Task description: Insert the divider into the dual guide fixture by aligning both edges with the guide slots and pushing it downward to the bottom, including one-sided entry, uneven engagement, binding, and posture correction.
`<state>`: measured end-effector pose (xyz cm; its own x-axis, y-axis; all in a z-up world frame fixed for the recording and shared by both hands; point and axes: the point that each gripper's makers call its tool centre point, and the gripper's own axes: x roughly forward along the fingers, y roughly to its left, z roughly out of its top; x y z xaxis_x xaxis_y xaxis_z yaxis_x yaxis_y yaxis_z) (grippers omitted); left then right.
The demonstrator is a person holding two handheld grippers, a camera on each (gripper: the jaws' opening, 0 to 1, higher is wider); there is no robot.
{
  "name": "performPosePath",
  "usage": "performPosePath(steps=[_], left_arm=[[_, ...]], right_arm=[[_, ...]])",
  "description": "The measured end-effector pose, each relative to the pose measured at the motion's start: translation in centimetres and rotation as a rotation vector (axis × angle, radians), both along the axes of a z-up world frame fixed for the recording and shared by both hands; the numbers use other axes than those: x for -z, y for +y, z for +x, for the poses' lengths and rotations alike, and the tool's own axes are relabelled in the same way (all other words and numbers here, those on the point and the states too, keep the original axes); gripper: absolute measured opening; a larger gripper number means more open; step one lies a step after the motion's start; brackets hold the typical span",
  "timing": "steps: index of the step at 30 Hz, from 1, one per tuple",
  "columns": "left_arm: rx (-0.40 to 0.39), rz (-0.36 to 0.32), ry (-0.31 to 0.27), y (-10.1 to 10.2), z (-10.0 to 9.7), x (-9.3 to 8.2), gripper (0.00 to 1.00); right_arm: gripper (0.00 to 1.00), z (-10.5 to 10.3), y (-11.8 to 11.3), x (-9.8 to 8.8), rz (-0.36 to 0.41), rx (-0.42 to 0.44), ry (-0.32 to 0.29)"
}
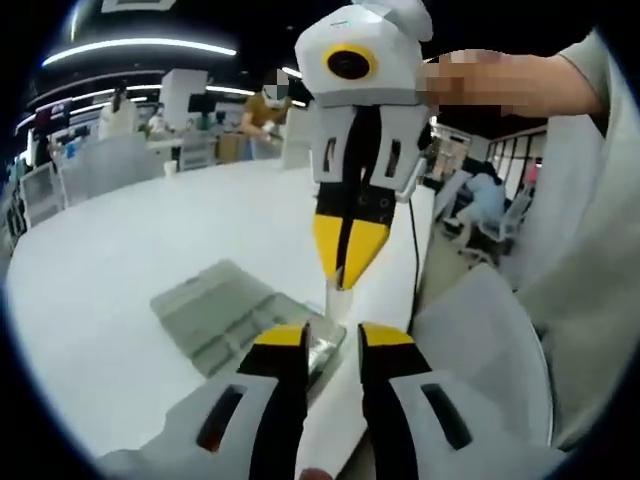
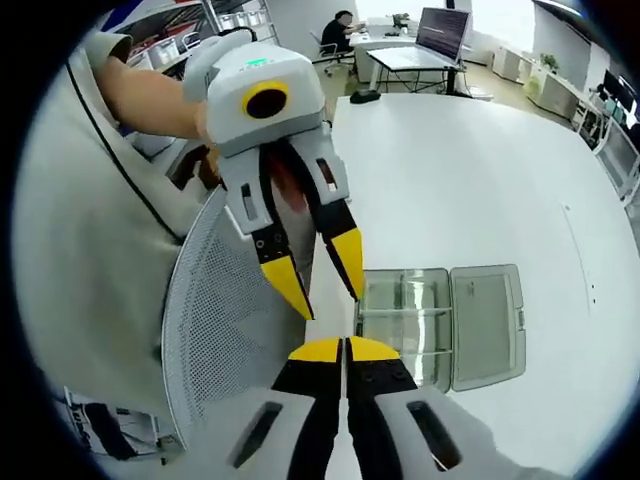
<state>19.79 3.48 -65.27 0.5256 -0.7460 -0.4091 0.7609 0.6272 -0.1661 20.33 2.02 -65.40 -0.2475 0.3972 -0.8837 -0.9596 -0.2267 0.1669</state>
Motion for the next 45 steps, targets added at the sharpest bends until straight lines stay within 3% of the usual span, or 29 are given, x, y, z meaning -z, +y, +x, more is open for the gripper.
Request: performPosePath(steps=[16,26,45], left_arm=[[-0.043,0.039,0.039,0.9,-0.3,0.6,0.35],[-0.088,0.029,0.052,1.7,0.2,0.6,0.51],[-0.122,0.024,0.085,2.3,0.3,1.0,0.62]], right_arm=[[0.00,2.9,0.0,2.1,-0.082,0.063,-0.066],[0.00,3.6,0.6,3.0,-0.099,0.059,-0.084],[0.00,4.6,1.7,4.9,-0.114,0.049,-0.100]])
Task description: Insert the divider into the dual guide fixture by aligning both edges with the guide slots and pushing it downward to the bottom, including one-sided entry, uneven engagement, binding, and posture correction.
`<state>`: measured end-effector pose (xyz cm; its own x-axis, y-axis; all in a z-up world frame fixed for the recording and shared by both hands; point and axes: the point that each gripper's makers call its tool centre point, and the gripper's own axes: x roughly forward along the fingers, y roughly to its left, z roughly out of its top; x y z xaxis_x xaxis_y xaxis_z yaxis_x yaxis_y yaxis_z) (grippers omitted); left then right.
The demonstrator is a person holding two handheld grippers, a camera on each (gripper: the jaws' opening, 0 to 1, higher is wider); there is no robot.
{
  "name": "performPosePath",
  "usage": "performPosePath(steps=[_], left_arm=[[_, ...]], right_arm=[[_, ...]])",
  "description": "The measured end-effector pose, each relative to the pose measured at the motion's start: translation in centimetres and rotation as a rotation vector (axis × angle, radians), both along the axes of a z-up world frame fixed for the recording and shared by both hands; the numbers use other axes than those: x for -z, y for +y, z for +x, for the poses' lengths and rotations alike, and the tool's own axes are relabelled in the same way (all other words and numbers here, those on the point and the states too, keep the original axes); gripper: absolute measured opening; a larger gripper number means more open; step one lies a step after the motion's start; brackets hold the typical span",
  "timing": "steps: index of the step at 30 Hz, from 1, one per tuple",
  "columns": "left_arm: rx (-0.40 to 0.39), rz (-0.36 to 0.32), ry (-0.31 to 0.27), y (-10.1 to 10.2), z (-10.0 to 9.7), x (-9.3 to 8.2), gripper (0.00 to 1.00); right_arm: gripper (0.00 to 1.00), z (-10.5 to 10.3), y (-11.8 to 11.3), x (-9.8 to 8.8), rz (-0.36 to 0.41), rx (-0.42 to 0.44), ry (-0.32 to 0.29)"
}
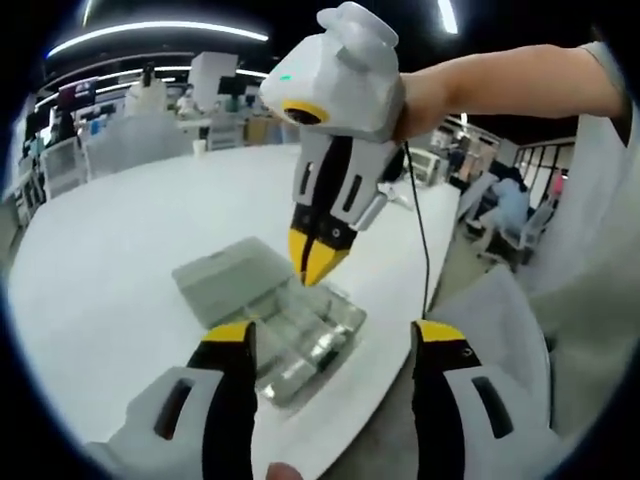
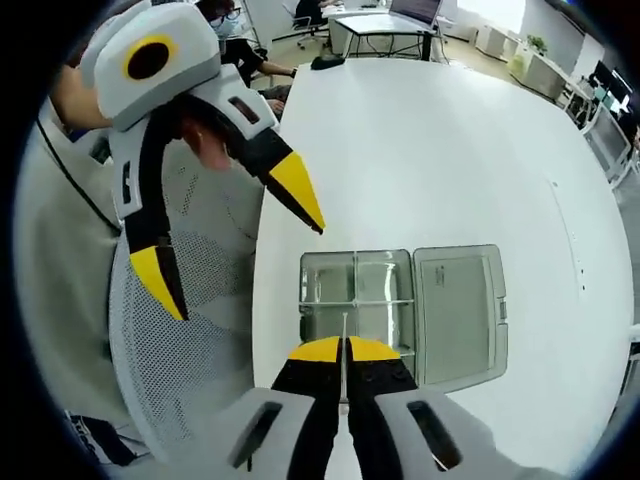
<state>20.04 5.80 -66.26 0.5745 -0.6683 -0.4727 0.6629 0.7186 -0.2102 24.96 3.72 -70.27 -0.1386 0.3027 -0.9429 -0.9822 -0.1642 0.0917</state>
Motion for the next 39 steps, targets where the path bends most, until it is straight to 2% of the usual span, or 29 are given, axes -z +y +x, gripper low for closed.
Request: performPosePath(steps=[11,26,39], left_arm=[[-0.017,0.004,0.033,0.3,-0.1,0.7,0.68],[-0.030,-0.002,0.050,0.8,-0.2,1.1,0.67],[-0.035,-0.006,0.059,1.0,-0.2,1.5,0.67]], right_arm=[[0.00,0.1,0.3,0.6,-0.004,-0.004,-0.003],[0.00,0.2,1.0,1.4,-0.008,-0.028,-0.001],[0.00,0.3,0.9,2.4,-0.016,-0.011,0.013]])
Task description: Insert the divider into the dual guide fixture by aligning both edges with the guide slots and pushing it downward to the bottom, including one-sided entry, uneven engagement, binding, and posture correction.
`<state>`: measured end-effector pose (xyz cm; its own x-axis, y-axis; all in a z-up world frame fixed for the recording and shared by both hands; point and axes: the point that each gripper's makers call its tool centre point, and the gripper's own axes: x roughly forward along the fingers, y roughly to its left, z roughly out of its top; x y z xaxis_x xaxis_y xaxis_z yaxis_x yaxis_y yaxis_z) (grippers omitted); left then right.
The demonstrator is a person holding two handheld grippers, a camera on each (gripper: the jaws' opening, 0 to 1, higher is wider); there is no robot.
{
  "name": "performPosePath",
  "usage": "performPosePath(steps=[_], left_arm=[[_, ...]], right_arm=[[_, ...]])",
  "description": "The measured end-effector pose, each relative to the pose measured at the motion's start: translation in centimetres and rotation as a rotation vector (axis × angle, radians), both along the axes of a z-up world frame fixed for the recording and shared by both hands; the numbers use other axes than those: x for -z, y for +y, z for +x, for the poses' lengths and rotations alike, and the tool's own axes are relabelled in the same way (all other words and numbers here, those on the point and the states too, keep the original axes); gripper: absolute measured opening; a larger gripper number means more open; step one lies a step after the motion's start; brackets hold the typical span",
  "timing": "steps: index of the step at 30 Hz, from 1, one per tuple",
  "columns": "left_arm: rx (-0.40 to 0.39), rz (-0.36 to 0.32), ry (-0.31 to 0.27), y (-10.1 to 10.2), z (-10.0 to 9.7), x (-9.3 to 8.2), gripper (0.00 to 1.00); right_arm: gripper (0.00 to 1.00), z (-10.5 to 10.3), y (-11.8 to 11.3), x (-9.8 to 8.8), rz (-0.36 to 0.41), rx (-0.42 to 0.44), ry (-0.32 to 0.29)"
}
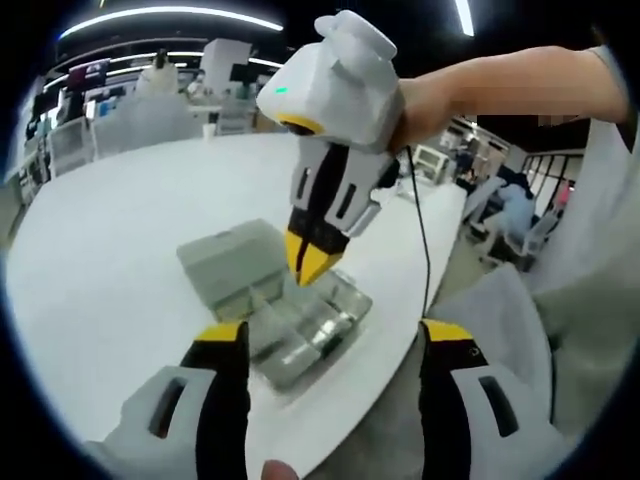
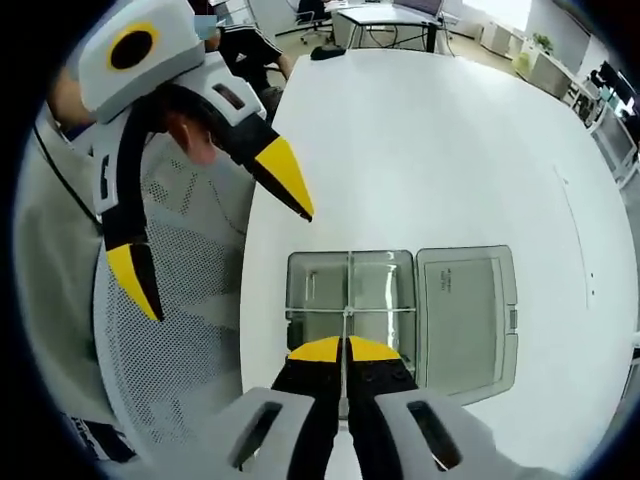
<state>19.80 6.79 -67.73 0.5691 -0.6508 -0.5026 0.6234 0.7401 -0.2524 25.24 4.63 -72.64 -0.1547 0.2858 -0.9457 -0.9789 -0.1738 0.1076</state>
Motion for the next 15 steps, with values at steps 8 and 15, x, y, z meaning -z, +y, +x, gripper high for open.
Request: performPosePath(steps=[8,15], left_arm=[[-0.004,-0.001,0.007,0.23,0.01,0.17,0.67],[-0.006,-0.001,0.012,0.34,-0.01,0.29,0.67]], right_arm=[[0.00,0.12,-0.01,0.34,-0.003,0.005,0.002],[0.00,0.24,0.15,0.51,-0.002,0.006,0.007]])
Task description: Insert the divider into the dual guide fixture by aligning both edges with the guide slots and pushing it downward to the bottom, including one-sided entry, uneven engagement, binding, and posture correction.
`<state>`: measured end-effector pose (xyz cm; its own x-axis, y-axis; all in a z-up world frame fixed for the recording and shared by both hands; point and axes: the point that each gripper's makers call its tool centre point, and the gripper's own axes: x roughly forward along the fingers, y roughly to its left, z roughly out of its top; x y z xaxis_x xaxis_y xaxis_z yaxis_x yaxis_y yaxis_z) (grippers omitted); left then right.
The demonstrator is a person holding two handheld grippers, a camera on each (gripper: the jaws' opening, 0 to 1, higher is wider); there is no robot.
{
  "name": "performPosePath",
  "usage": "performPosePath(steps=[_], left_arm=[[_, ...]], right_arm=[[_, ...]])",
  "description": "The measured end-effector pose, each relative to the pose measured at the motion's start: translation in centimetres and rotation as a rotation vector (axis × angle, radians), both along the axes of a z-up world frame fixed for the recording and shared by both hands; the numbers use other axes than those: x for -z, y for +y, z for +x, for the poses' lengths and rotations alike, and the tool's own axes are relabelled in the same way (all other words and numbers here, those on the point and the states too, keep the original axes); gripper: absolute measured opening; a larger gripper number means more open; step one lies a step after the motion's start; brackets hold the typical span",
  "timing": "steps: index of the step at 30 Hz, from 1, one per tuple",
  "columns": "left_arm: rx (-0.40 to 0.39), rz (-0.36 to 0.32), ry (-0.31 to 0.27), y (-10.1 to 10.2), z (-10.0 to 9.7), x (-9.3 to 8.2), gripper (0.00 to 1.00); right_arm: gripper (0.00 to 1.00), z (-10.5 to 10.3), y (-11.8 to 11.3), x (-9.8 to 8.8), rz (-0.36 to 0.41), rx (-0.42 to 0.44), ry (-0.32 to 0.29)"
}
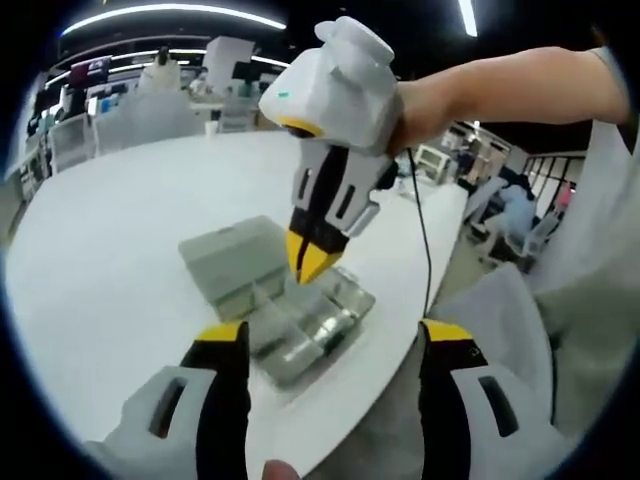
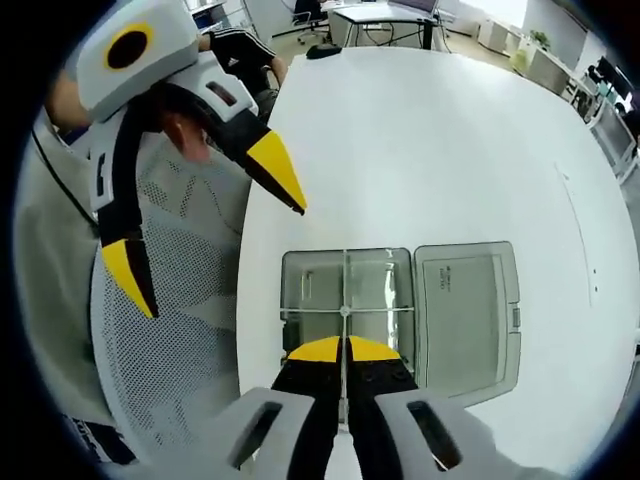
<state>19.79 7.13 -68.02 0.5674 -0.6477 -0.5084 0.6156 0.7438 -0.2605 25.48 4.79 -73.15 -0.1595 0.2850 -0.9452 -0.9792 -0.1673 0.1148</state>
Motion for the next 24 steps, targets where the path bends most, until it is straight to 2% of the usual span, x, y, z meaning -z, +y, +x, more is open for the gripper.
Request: performPosePath(steps=[13,24], left_arm=[[-0.007,-0.003,0.008,0.18,0.00,0.19,0.67],[-0.011,-0.004,0.007,0.28,0.08,0.06,0.66]], right_arm=[[0.00,-0.04,0.02,0.25,-0.007,-0.003,0.001],[0.00,-0.18,0.21,0.48,-0.027,-0.020,-0.024]])
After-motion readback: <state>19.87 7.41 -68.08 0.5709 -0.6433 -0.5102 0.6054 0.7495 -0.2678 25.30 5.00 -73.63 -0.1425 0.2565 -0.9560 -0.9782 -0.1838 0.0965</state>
